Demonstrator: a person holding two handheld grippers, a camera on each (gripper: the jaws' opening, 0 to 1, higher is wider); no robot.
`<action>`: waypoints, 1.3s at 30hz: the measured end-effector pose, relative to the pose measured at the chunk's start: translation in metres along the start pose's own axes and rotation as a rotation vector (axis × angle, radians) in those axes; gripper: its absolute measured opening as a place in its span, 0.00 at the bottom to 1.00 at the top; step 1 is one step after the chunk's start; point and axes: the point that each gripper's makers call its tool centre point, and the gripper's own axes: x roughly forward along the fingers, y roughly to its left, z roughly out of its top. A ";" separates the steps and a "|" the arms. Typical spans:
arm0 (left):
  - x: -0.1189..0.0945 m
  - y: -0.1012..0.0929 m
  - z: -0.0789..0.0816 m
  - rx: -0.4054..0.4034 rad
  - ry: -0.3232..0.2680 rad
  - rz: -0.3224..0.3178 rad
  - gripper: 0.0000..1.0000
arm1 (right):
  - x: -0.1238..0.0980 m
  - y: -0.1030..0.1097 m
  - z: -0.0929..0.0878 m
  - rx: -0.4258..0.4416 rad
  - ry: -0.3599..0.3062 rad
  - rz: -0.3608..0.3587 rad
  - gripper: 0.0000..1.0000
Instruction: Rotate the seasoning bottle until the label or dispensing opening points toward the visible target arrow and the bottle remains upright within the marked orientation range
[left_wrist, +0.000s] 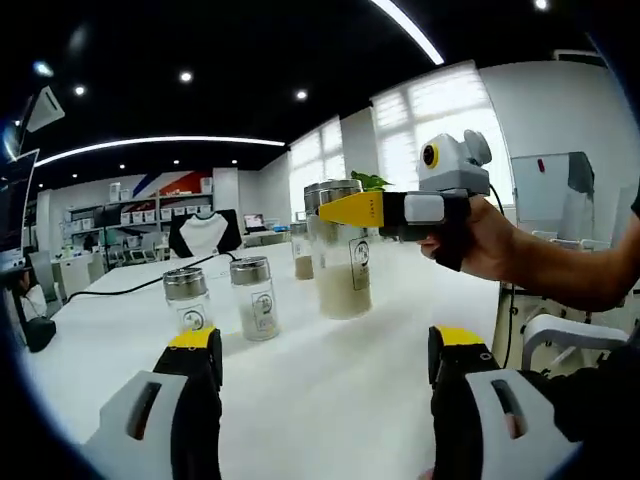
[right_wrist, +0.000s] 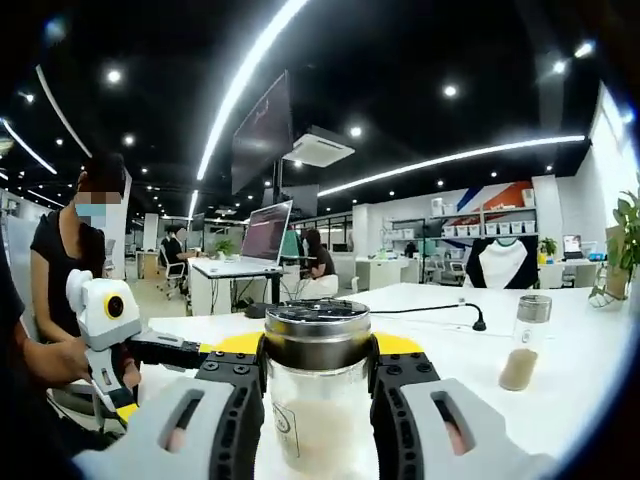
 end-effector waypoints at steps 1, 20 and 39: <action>0.000 0.001 0.000 -0.003 0.001 0.002 0.94 | 0.001 -0.002 -0.001 0.001 0.001 0.001 0.37; -0.006 0.007 0.005 0.012 -0.002 0.006 1.00 | 0.025 -0.051 -0.024 0.035 0.035 -0.034 0.37; -0.007 0.011 0.004 0.043 0.009 0.018 1.00 | 0.024 -0.073 -0.034 0.049 0.079 0.008 0.37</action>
